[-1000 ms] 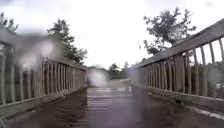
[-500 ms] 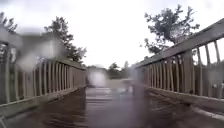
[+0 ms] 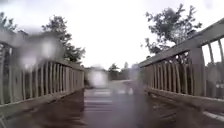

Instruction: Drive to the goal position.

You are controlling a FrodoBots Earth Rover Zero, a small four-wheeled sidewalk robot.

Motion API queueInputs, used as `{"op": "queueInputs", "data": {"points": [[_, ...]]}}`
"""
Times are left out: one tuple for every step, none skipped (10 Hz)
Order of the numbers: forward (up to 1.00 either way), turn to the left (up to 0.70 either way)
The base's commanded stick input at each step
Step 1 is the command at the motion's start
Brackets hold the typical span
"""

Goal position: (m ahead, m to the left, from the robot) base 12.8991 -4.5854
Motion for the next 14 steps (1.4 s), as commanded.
{"op": "queueInputs", "data": {"points": [[0.45,0.00],[0.45,0.00],[0.45,0.00],[0.45,0.00],[0.45,0.00],[0.45,0.00],[0.45,0.00],[0.45,0.00],[0.45,0.00],[0.45,0.00],[0.45,0.00],[0.45,0.00],[0.45,0.00],[0.45,0.00]]}}
